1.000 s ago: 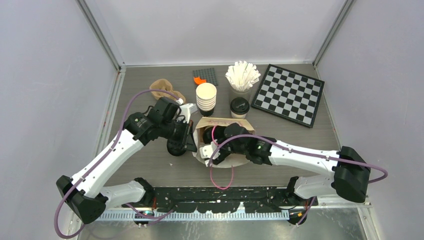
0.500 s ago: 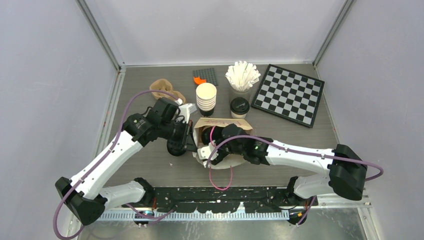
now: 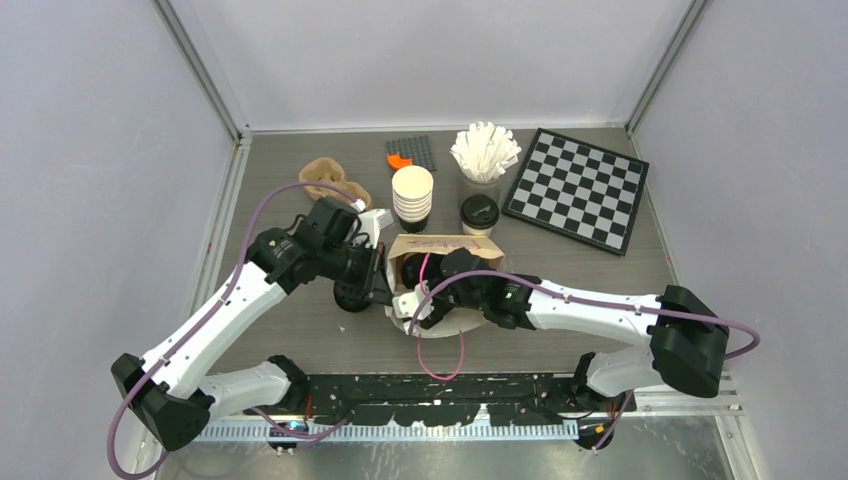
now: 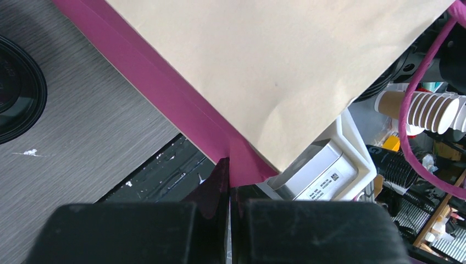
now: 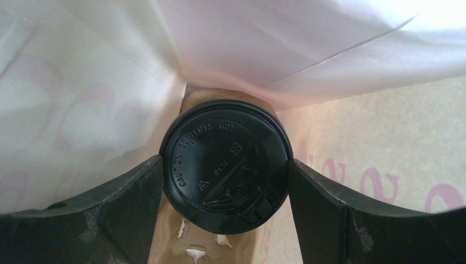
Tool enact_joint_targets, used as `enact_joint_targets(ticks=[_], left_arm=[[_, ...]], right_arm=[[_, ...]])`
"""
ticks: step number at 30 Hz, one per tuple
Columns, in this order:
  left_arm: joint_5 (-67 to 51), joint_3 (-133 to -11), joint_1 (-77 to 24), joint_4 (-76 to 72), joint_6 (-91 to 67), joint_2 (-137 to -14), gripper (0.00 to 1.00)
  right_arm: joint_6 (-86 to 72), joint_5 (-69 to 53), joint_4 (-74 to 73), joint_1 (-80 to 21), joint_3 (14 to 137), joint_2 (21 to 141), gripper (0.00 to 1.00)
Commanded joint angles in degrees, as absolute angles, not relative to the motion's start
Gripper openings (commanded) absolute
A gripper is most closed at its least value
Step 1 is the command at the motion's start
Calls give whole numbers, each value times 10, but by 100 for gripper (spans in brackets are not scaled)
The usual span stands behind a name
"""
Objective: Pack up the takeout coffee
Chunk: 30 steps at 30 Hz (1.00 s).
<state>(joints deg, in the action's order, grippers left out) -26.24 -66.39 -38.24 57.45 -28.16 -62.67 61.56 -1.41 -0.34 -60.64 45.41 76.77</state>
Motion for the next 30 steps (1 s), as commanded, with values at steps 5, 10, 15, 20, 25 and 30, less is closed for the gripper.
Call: enact_joint_targets(ticks=[5,10,15,20,25,30], left_arm=[[-299,-666,-384,560,-289,-609,0],[-299,-666,-384,563,-289,-607,0],[-300,-667,-384,568,-286,-606,0],[-298,-666,-384,577,-282,-601,0],[-304,-662,-384,571,-289,-599,0],[-305,-658,-384,573,-286,-599,0]], right_arm=[[600,24,10,-601,447,790,65],[594,30,25,-601,440,794,65],[589,31,27,-602,444,800,65],[586,36,31,-601,444,806,65],[584,40,37,-601,447,810,65],[579,42,40,-601,449,814,65]])
